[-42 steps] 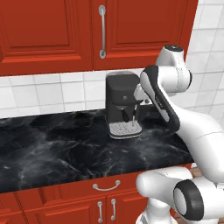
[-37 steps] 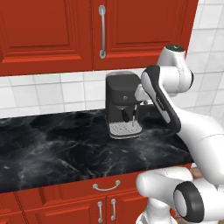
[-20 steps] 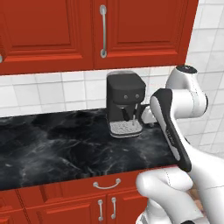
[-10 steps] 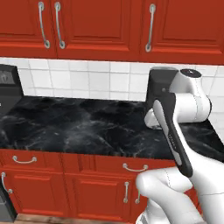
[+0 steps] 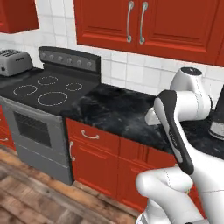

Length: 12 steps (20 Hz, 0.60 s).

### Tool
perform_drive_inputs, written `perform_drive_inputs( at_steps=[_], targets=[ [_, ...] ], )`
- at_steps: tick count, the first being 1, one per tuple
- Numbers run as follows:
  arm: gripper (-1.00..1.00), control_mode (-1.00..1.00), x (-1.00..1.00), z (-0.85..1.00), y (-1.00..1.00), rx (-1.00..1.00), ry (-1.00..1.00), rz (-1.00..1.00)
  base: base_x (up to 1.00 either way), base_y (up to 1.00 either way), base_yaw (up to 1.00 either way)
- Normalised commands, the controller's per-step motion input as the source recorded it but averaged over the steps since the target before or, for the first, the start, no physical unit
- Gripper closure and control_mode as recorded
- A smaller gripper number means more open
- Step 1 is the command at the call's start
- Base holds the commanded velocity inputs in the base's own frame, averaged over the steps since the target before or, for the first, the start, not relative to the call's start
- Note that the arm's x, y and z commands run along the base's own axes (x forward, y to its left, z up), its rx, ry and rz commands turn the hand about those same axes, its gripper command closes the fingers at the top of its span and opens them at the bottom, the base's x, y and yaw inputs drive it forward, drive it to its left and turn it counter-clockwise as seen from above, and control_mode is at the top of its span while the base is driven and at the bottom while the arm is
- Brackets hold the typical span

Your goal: Navigate to the toaster oven.

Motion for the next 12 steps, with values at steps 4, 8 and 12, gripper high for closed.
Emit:
perform_drive_inputs(
  at_steps=[4, 8, 12],
  targets=[
    [-1.00, 1.00, 0.00, 0.00, 0.00, 0.00, 0.00, 0.00, 0.02, 0.82, 0.53],
    [-1.00, 1.00, 0.00, 0.00, 0.00, 0.00, 0.00, 0.00, 0.13, 0.98, 0.38],
    [-1.00, 1.00, 0.00, 0.00, 0.00, 0.00, 0.00, 0.00, 0.19, 1.00, 0.33]
  ],
)
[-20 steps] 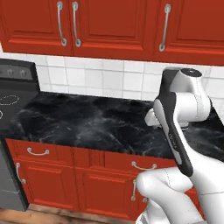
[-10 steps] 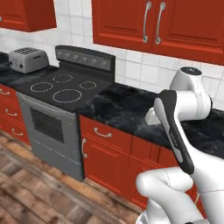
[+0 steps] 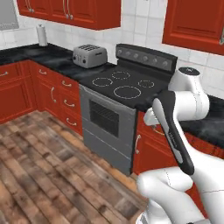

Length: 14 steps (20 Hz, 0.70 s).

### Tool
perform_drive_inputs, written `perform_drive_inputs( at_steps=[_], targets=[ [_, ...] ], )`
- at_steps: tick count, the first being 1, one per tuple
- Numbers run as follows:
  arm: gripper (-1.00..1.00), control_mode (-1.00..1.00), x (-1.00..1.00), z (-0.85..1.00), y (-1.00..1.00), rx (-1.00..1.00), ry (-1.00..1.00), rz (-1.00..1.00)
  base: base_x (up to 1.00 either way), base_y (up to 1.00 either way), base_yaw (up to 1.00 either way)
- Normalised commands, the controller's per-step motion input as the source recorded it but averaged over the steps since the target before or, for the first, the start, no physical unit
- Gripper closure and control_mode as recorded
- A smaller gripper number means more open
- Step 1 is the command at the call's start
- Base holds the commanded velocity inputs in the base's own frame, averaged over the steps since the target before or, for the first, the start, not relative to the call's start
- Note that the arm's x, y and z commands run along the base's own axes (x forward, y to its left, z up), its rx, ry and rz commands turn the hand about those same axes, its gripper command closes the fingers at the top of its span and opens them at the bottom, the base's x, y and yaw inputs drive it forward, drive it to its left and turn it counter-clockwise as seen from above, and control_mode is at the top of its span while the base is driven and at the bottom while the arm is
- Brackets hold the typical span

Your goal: Navigate to the toaster oven.

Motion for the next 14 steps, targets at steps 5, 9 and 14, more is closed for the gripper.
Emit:
perform_drive_inputs(
  at_steps=[5, 9, 14],
  targets=[
    [-1.00, 1.00, 0.00, 0.00, 0.00, 0.00, 0.00, 0.00, 0.23, 1.00, 0.43],
    [-1.00, 1.00, 0.00, 0.00, 0.00, 0.00, 0.00, 0.00, 0.27, 1.00, 0.55],
    [-1.00, 1.00, 0.00, 0.00, 0.00, 0.00, 0.00, 0.00, 0.34, 0.98, 0.61]
  ],
)
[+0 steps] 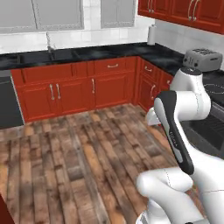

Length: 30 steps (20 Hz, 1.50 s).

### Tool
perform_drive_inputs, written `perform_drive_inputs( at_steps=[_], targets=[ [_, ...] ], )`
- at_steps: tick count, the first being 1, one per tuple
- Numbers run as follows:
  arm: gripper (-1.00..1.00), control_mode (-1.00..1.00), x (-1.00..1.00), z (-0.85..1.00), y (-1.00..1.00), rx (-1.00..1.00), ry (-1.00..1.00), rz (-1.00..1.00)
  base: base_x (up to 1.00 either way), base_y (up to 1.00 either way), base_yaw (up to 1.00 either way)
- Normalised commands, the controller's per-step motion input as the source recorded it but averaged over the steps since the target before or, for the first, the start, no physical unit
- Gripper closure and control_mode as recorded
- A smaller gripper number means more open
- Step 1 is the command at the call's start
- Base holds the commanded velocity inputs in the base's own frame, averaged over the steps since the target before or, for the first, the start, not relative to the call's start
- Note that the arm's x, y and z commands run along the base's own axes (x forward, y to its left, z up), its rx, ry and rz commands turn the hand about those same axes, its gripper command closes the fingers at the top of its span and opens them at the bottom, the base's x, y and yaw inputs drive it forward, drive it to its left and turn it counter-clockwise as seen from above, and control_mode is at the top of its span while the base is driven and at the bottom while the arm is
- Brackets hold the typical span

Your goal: Navigate to the toaster oven.

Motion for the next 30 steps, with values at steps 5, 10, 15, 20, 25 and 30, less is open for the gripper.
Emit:
perform_drive_inputs(
  at_steps=[5, 10, 15, 20, 25, 30],
  targets=[
    [-1.00, 1.00, 0.00, 0.00, 0.00, 0.00, 0.00, 0.00, 0.47, 0.90, 0.59],
    [-1.00, 1.00, 0.00, 0.00, 0.00, 0.00, 0.00, 0.00, 0.63, 0.75, 0.55],
    [-1.00, 1.00, 0.00, 0.00, 0.00, 0.00, 0.00, 0.00, 0.43, 0.50, 0.59],
    [-1.00, 1.00, 0.00, 0.00, 0.00, 0.00, 0.00, 0.00, -0.06, 0.07, 0.67],
    [-1.00, 1.00, 0.00, 0.00, 0.00, 0.00, 0.00, 0.00, -0.34, 0.00, 0.65],
    [-1.00, 1.00, 0.00, 0.00, 0.00, 0.00, 0.00, 0.00, -0.35, 0.11, 0.68]
  ],
)
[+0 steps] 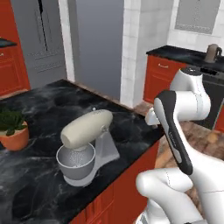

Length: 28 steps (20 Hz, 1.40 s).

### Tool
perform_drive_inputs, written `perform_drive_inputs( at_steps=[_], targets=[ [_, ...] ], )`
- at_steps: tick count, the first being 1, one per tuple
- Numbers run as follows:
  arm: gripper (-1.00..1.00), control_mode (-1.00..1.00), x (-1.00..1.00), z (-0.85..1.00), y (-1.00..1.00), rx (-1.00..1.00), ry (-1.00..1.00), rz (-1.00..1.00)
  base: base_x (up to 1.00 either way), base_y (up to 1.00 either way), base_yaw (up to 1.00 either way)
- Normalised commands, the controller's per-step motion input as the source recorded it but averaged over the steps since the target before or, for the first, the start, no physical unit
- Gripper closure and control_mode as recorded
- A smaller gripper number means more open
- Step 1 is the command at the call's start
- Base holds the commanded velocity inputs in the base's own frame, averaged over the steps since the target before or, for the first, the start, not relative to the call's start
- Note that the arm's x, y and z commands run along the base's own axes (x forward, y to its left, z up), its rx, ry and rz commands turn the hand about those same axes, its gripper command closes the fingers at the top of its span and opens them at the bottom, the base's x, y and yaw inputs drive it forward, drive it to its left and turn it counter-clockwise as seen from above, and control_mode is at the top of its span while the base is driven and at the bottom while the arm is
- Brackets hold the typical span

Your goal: Navigate to the toaster oven.

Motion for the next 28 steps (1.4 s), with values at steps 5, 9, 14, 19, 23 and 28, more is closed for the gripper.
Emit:
perform_drive_inputs(
  at_steps=[5, 9, 14, 19, 23, 28],
  targets=[
    [-1.00, 1.00, 0.00, 0.00, 0.00, 0.00, 0.00, 0.00, -0.07, 0.13, 0.64],
    [-1.00, 1.00, 0.00, 0.00, 0.00, 0.00, 0.00, 0.00, 0.00, -0.57, 0.32],
    [-1.00, 1.00, 0.00, 0.00, 0.00, 0.00, 0.00, 0.00, 0.16, -1.00, 0.18],
    [-1.00, 1.00, 0.00, 0.00, 0.00, 0.00, 0.00, 0.00, 0.27, -1.00, 0.16],
    [-1.00, 1.00, 0.00, 0.00, 0.00, 0.00, 0.00, 0.00, 0.31, -1.00, 0.16],
    [-1.00, 1.00, 0.00, 0.00, 0.00, 0.00, 0.00, 0.00, 0.37, -1.00, 0.13]
  ],
)
